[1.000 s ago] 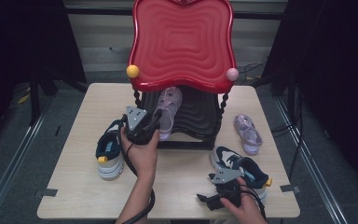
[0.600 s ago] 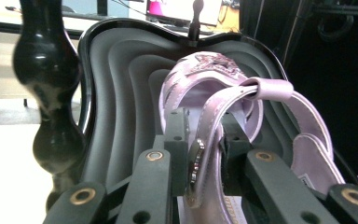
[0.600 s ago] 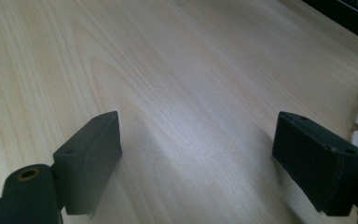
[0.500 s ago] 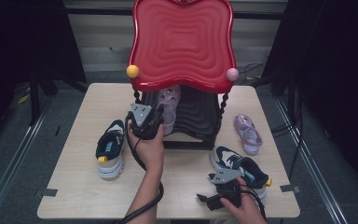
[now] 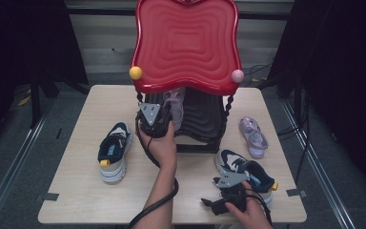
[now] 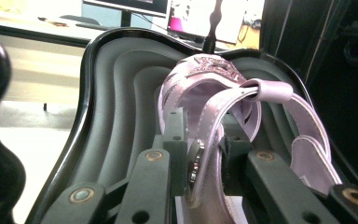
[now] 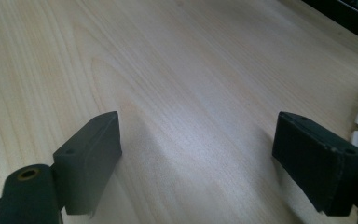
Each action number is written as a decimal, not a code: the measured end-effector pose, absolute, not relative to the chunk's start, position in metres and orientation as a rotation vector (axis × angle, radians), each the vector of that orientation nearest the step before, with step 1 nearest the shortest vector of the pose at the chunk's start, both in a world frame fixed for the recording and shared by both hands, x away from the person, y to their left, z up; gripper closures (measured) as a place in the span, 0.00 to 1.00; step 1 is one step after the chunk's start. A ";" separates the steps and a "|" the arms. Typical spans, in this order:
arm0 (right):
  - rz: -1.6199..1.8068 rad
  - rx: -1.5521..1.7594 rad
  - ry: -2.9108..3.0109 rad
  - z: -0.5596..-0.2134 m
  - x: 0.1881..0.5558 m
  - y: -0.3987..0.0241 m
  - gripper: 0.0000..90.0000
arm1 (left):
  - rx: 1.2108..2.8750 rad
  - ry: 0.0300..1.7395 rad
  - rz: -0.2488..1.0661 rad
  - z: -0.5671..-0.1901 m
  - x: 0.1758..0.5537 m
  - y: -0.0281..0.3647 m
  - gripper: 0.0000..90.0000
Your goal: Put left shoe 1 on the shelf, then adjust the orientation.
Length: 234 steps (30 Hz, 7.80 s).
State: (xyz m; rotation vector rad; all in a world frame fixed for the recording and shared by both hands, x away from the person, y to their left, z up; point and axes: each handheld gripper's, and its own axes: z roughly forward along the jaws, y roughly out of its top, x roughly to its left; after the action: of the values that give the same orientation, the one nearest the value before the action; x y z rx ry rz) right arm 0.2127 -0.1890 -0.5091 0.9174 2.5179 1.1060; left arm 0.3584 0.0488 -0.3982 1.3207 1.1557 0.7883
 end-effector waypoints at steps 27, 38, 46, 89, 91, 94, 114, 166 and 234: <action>1.103 0.919 2.521 -0.509 0.213 -0.189 0.16 | 1.330 1.212 0.807 -0.417 0.369 0.041 0.79; 1.105 0.922 2.520 -0.509 0.212 -0.189 0.16 | 1.401 1.193 0.785 -0.404 0.366 0.044 0.62; 1.106 0.918 2.518 -0.509 0.213 -0.189 0.16 | 1.467 1.160 0.755 -0.397 0.359 0.050 0.54; 1.101 0.919 2.520 -0.509 0.213 -0.189 0.16 | 1.796 0.983 0.485 -0.400 0.307 0.080 0.25; 1.101 0.920 2.521 -0.509 0.213 -0.189 0.16 | 1.816 0.973 0.460 -0.404 0.305 0.083 0.24; 1.101 0.921 2.520 -0.509 0.213 -0.189 0.16 | 1.851 0.954 0.435 -0.410 0.302 0.087 0.24; 1.100 0.921 2.520 -0.509 0.213 -0.189 0.16 | 2.012 0.801 0.333 -0.454 0.281 0.100 0.24; 1.195 0.897 2.515 -0.459 0.213 -0.188 0.18 | 2.249 0.662 0.258 -0.507 0.274 0.124 0.19; 1.115 1.323 1.909 -0.430 0.299 -0.351 0.30 | 2.255 0.665 0.250 -0.507 0.274 0.123 0.17</action>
State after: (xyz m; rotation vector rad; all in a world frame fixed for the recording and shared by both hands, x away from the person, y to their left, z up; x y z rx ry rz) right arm 0.2990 -0.3505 -0.4296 1.3227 1.9089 1.1147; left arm 0.2737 0.1233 -0.5075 2.2554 0.6655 0.2504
